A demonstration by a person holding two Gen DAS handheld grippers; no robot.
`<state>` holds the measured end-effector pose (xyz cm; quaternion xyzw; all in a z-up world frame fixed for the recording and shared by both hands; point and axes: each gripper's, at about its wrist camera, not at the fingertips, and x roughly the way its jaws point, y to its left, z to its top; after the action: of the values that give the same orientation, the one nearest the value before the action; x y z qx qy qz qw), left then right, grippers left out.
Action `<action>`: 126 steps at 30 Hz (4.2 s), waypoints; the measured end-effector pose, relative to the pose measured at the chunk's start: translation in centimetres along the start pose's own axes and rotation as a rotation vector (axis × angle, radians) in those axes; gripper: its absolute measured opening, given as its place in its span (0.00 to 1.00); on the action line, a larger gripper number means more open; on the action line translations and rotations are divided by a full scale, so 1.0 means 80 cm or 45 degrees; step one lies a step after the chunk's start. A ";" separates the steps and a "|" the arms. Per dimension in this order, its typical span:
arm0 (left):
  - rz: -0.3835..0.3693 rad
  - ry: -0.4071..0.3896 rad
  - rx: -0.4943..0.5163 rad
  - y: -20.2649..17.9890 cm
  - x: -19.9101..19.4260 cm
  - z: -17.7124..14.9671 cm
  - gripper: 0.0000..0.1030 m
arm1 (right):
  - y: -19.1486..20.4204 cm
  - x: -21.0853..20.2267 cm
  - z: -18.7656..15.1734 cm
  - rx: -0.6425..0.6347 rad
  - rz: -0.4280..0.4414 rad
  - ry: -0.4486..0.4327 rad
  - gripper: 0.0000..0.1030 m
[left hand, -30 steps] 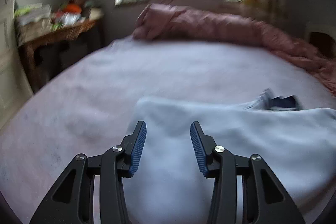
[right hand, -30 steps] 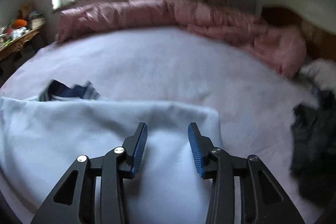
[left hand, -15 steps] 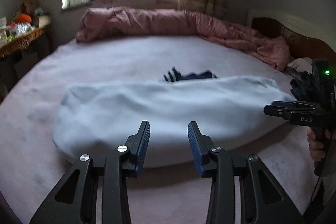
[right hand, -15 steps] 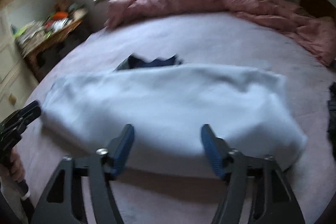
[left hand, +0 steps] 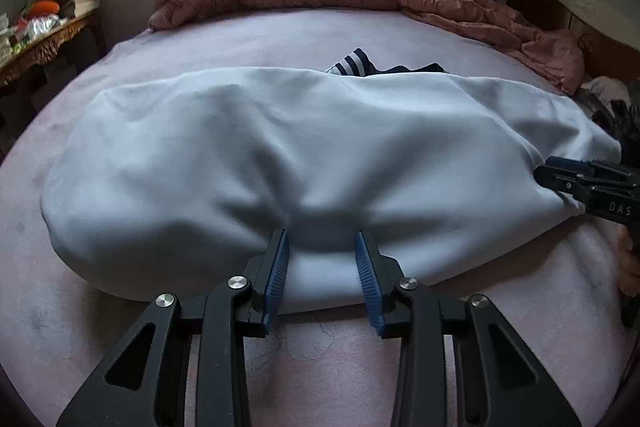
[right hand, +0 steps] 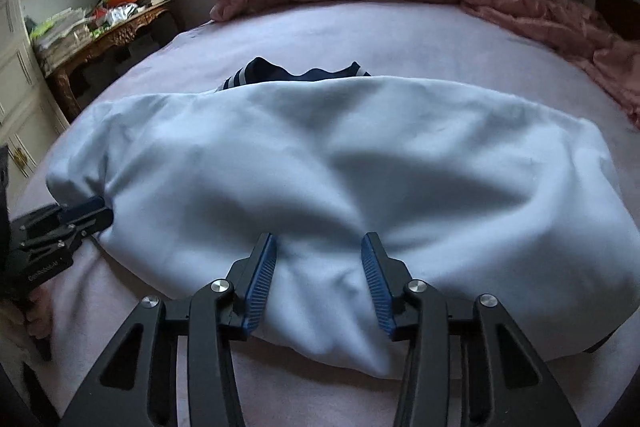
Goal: Fold large clothes
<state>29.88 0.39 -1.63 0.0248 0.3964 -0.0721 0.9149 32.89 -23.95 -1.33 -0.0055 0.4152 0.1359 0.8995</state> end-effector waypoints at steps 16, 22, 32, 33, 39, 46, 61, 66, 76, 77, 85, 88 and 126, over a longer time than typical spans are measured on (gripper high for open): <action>0.016 -0.040 0.011 0.001 -0.002 -0.002 0.34 | 0.002 -0.045 -0.016 0.096 -0.163 -0.194 0.50; 0.006 -0.041 0.006 0.003 -0.001 -0.002 0.35 | -0.038 -0.091 -0.059 0.408 -0.090 -0.284 0.59; 0.028 -0.045 0.020 -0.002 -0.002 -0.002 0.40 | -0.129 -0.089 -0.093 0.828 -0.053 -0.270 0.79; 0.029 -0.046 0.022 -0.003 -0.002 -0.001 0.41 | -0.138 -0.088 -0.093 0.864 -0.027 -0.288 0.79; 0.053 -0.047 0.042 -0.008 -0.003 -0.001 0.44 | -0.160 -0.067 -0.086 1.015 -0.013 -0.397 0.81; 0.034 -0.088 0.031 -0.005 -0.014 0.000 0.48 | -0.153 -0.069 -0.082 0.973 -0.082 -0.425 0.35; -0.133 -0.182 -0.379 0.119 -0.072 0.015 0.75 | -0.188 -0.158 -0.055 0.783 -0.382 -0.490 0.15; -0.147 -0.087 -0.295 0.095 -0.046 0.014 0.86 | -0.192 -0.158 -0.055 0.742 -0.389 -0.456 0.16; 0.010 0.076 -0.265 0.078 -0.023 0.010 0.88 | -0.199 -0.157 -0.062 0.852 -0.174 -0.545 0.63; 0.013 0.072 -0.257 0.078 -0.022 0.010 0.88 | -0.210 -0.156 -0.067 0.911 -0.125 -0.543 0.63; 0.031 0.016 -0.226 0.082 -0.030 0.010 0.85 | -0.206 -0.164 -0.073 0.896 -0.347 -0.643 0.18; 0.050 -0.067 -0.225 0.082 -0.050 0.018 0.75 | -0.160 -0.169 -0.057 0.718 -0.350 -0.716 0.16; 0.039 -0.418 -0.017 0.035 -0.123 0.039 0.74 | 0.009 -0.147 -0.031 0.093 -0.270 -0.539 0.71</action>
<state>25.93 3.98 7.68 0.0124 0.2418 -0.0586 0.9685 23.63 -26.36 5.91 0.0122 0.2192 0.0238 0.9753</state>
